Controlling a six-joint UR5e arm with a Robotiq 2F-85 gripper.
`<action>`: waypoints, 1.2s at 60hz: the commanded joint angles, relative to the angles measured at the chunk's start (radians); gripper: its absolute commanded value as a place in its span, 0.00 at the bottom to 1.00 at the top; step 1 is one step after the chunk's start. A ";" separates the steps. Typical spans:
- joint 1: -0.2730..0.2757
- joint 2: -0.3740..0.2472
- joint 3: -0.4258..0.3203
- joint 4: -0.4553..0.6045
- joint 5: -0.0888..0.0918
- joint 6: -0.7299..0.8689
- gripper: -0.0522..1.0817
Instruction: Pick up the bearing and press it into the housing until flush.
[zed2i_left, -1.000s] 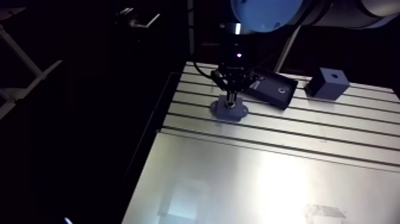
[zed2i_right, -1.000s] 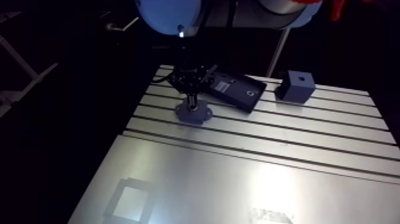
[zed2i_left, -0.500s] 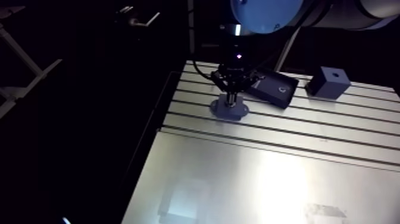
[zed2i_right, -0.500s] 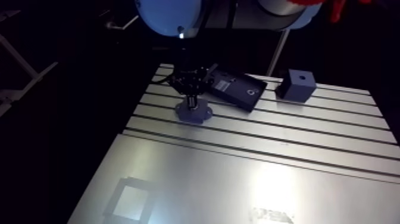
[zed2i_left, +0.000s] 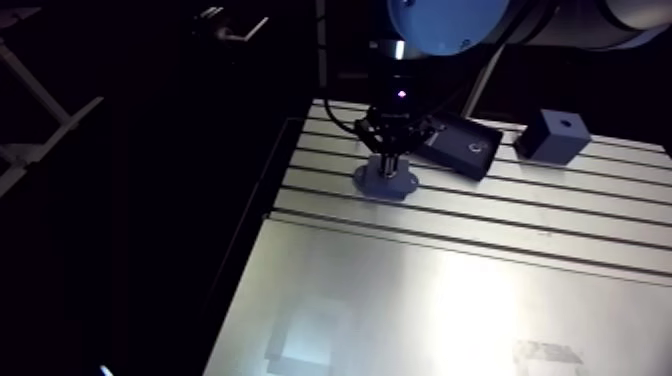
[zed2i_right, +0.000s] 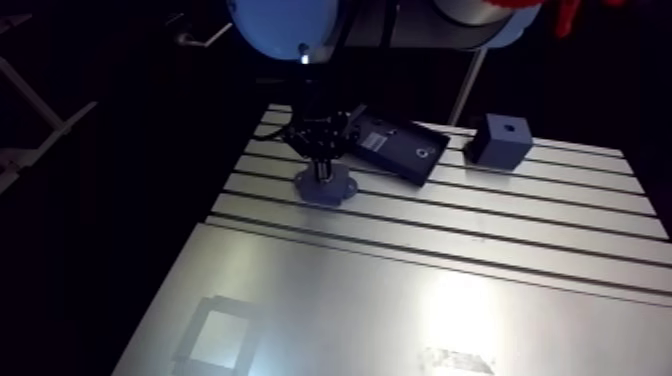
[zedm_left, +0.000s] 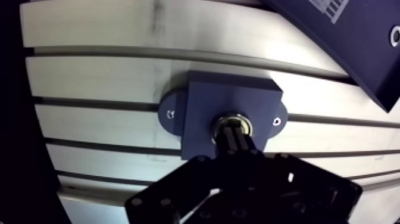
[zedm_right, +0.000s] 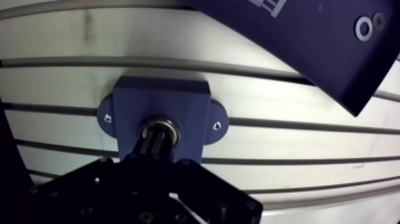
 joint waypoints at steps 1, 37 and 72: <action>0.000 0.005 -0.002 0.000 -0.001 0.000 1.00; 0.000 0.014 -0.003 0.001 -0.001 -0.001 1.00; -0.003 -0.040 -0.036 0.031 -0.002 -0.015 1.00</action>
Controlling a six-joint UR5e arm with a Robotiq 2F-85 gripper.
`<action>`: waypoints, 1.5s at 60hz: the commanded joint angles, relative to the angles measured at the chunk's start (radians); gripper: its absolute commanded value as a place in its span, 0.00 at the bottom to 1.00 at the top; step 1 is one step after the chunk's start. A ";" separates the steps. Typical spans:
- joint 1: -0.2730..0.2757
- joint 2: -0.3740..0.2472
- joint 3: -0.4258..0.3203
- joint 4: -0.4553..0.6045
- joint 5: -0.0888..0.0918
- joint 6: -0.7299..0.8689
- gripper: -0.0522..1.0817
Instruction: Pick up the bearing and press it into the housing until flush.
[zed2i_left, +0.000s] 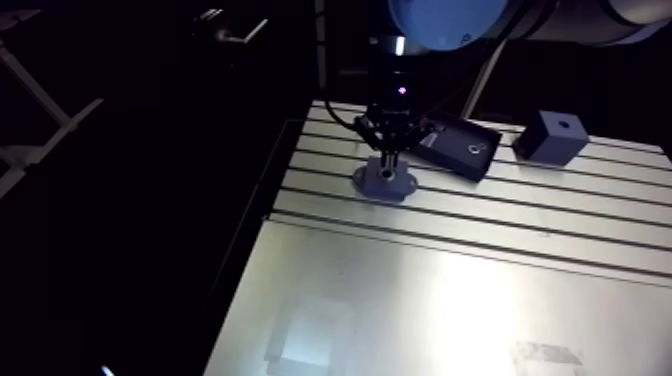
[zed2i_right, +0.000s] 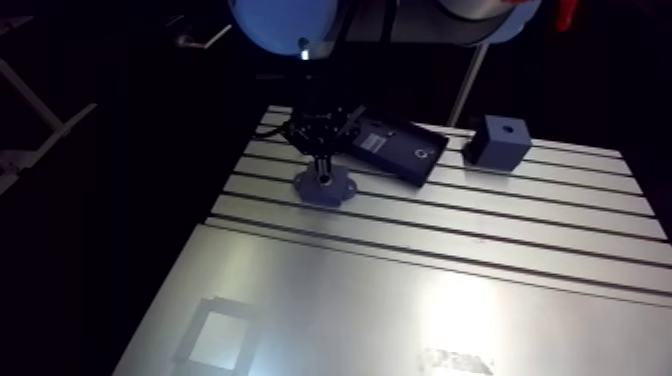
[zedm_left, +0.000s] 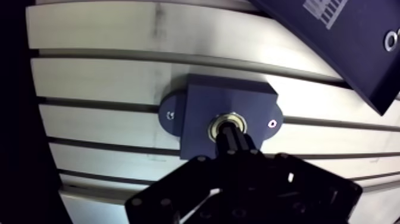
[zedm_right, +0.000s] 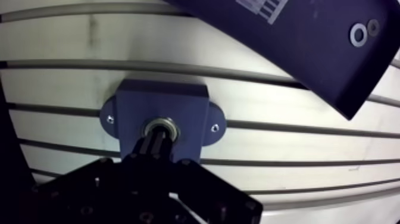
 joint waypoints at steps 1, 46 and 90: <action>-0.002 -0.035 -0.029 0.033 -0.003 -0.002 1.00; -0.245 -0.158 -0.270 0.446 -0.010 -0.118 0.05; -0.245 -0.290 -0.442 0.576 0.040 -0.160 0.05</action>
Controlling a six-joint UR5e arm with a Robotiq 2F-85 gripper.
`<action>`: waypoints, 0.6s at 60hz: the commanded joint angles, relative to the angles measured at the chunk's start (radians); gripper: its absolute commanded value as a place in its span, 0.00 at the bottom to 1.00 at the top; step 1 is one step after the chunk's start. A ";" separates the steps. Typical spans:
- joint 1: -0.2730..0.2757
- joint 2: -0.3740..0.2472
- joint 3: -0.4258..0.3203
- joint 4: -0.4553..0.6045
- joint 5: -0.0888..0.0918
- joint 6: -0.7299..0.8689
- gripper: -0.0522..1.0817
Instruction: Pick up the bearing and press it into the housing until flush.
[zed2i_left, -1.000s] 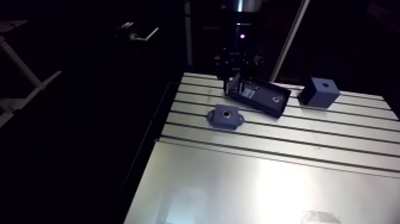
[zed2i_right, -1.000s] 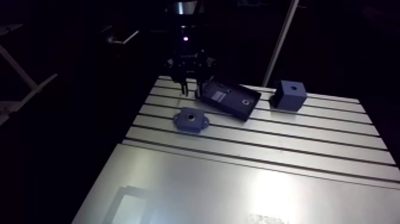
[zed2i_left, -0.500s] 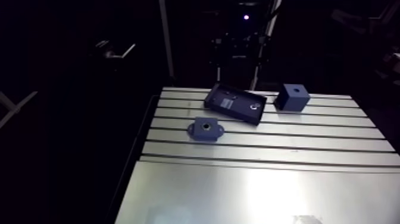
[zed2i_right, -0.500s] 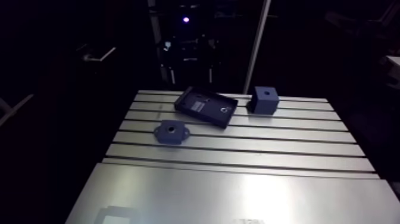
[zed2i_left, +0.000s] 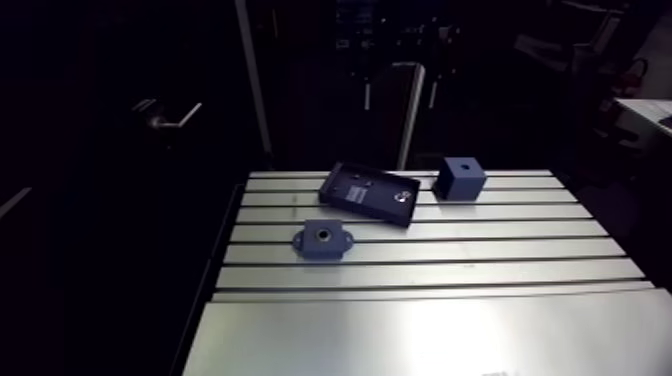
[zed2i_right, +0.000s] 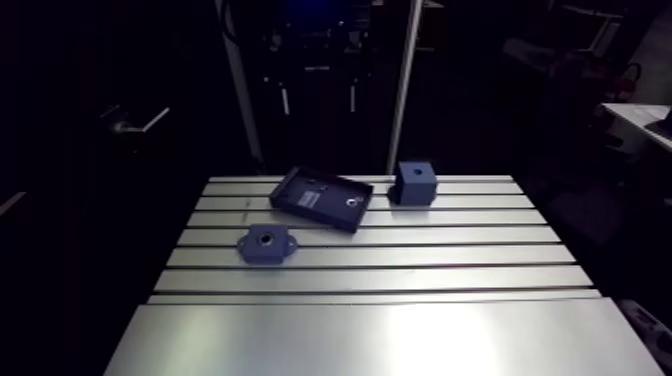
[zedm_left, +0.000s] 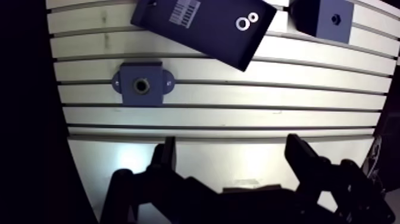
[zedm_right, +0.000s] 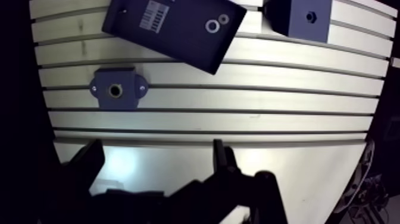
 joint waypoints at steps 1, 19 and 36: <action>-0.030 -0.097 -0.126 0.112 0.032 -0.031 0.05; -0.020 -0.138 -0.139 0.138 0.040 -0.031 0.05; -0.019 -0.154 -0.133 0.156 0.032 -0.028 0.05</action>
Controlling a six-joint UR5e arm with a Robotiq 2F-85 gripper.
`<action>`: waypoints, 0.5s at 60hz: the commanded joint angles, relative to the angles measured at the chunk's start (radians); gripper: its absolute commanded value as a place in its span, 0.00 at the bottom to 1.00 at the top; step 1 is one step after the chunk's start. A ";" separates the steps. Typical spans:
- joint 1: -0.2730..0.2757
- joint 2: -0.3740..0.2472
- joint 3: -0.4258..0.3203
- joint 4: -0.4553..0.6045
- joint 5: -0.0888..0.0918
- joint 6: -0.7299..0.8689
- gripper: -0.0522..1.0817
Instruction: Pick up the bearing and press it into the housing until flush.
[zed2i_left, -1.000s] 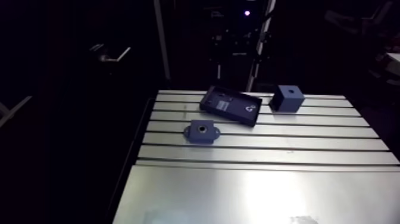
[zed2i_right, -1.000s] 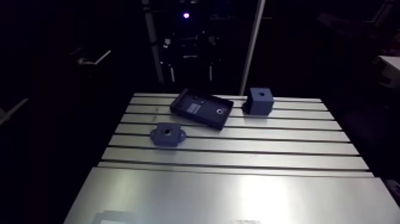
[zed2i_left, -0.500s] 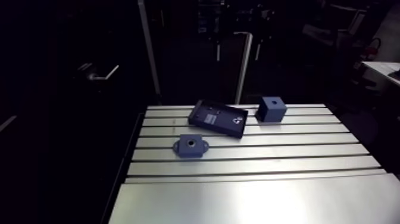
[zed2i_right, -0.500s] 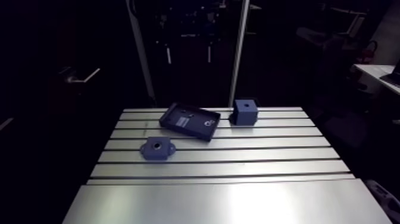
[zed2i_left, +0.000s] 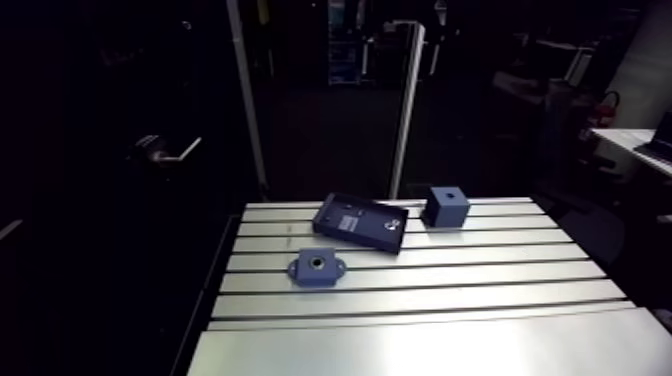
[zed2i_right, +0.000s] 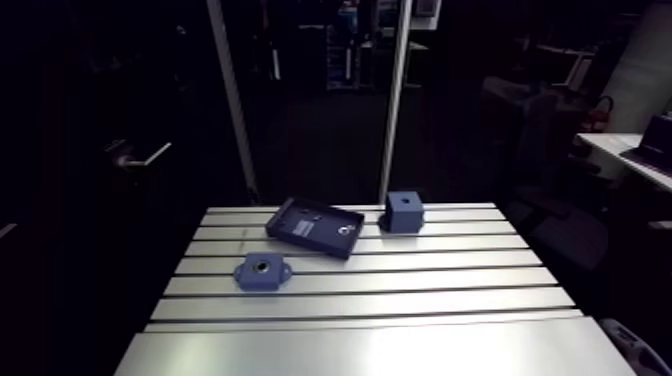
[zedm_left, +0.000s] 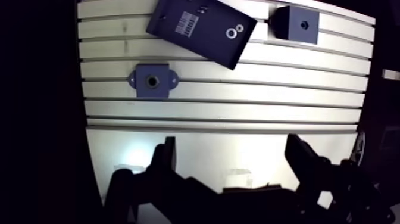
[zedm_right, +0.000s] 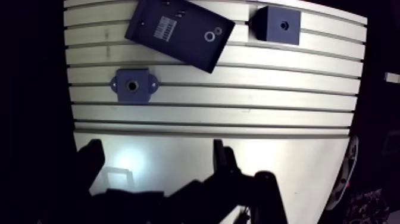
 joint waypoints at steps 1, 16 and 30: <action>0.002 -0.039 -0.015 0.041 0.003 -0.001 0.05; 0.005 -0.033 -0.006 0.041 0.007 0.002 0.05; 0.007 -0.031 -0.009 0.041 0.009 0.005 0.05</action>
